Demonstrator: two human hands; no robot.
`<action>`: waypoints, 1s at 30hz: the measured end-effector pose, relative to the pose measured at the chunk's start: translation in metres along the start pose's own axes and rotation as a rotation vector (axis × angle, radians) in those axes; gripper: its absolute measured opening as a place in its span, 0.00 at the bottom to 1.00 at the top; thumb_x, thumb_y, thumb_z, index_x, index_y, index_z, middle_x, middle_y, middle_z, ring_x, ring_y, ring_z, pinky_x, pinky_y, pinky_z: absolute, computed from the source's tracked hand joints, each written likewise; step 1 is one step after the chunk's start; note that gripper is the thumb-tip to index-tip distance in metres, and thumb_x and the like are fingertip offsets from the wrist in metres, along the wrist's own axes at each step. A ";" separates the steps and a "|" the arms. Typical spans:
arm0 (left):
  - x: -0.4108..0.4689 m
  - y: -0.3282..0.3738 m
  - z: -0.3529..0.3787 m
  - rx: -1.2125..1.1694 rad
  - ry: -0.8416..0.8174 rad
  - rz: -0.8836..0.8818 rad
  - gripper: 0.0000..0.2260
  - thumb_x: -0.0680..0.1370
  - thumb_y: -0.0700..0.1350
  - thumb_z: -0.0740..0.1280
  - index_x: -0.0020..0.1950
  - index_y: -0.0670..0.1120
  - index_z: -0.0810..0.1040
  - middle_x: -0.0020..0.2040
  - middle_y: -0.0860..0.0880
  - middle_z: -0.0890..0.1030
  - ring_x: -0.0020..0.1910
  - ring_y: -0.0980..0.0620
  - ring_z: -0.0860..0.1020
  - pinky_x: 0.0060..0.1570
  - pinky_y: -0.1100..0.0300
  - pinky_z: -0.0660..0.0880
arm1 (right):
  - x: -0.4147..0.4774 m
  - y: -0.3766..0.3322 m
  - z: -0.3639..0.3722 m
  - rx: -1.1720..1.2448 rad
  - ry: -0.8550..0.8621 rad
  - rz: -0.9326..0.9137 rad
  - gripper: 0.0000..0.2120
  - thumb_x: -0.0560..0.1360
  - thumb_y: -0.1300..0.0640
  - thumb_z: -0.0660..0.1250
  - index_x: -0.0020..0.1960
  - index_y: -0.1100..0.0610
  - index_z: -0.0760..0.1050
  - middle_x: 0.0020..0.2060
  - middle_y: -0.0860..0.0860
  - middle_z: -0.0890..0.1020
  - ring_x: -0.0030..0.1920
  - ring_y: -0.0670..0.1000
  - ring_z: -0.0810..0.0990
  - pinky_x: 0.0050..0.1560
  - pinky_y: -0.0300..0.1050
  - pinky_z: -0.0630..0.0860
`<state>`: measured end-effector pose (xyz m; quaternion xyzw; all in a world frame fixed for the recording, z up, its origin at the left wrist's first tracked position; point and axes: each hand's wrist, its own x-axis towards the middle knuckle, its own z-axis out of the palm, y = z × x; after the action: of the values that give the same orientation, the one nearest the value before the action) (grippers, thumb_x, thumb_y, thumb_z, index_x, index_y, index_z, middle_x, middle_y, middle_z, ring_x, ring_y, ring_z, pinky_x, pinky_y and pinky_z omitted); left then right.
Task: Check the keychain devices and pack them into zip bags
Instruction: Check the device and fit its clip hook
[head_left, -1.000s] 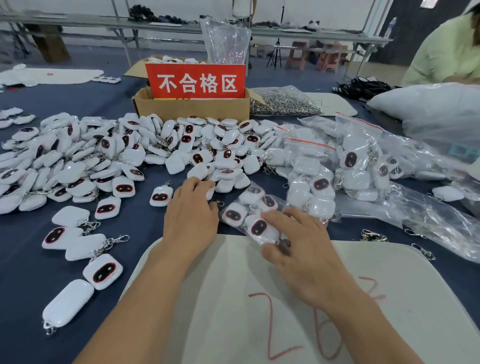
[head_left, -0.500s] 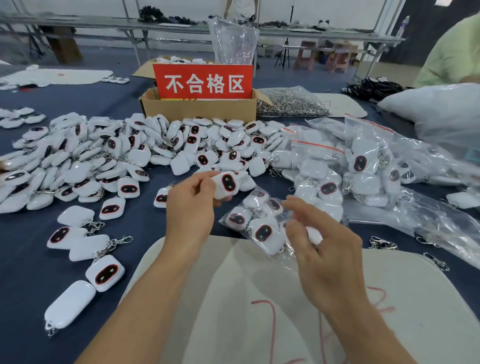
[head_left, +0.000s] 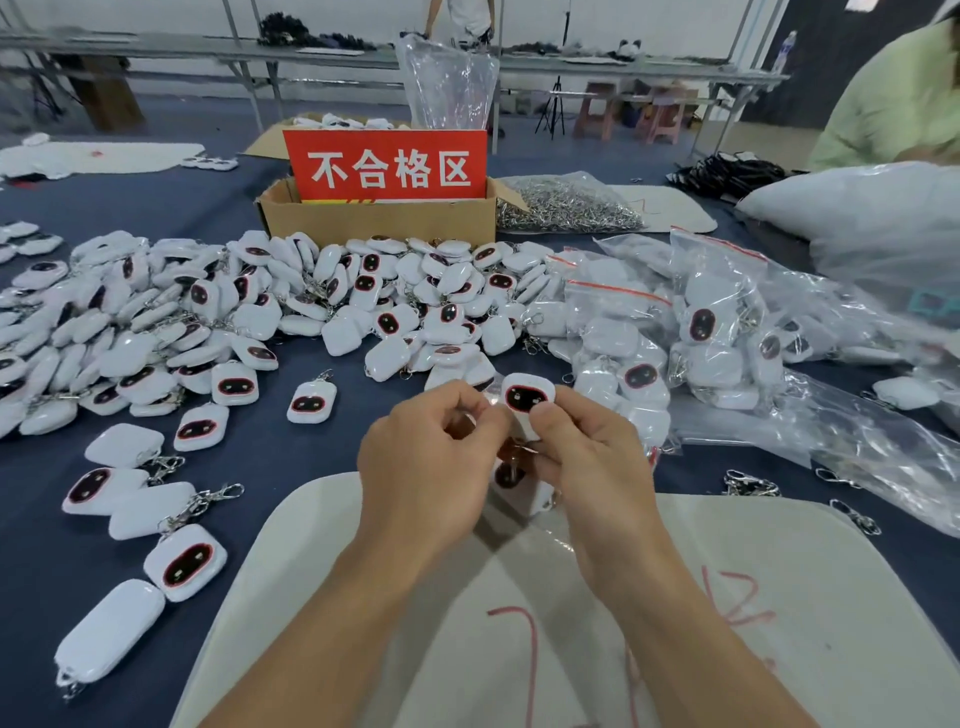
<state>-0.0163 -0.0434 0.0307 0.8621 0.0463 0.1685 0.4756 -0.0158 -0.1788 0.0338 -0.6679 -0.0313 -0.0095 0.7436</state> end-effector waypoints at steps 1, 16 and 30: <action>0.000 0.001 0.001 -0.043 -0.001 -0.013 0.05 0.72 0.58 0.69 0.44 0.60 0.82 0.32 0.56 0.82 0.32 0.57 0.79 0.36 0.60 0.72 | 0.000 -0.001 -0.002 0.031 0.004 0.024 0.13 0.82 0.61 0.63 0.48 0.53 0.87 0.43 0.61 0.86 0.41 0.56 0.85 0.48 0.54 0.85; 0.003 0.012 -0.006 -0.678 -0.383 -0.117 0.13 0.79 0.35 0.67 0.51 0.48 0.90 0.45 0.32 0.83 0.35 0.44 0.75 0.35 0.58 0.79 | -0.005 -0.005 -0.005 0.194 -0.024 0.117 0.12 0.77 0.66 0.65 0.42 0.61 0.86 0.35 0.60 0.84 0.31 0.58 0.80 0.36 0.46 0.82; 0.004 0.003 0.003 -0.612 -0.227 -0.171 0.12 0.64 0.52 0.76 0.45 0.51 0.90 0.35 0.45 0.85 0.30 0.51 0.75 0.33 0.56 0.75 | -0.004 0.000 -0.004 0.133 -0.108 0.146 0.11 0.73 0.64 0.66 0.48 0.60 0.87 0.40 0.59 0.85 0.37 0.59 0.84 0.42 0.49 0.82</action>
<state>-0.0116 -0.0465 0.0329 0.6857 0.0126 0.0371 0.7269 -0.0196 -0.1830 0.0335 -0.6173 -0.0229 0.0828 0.7821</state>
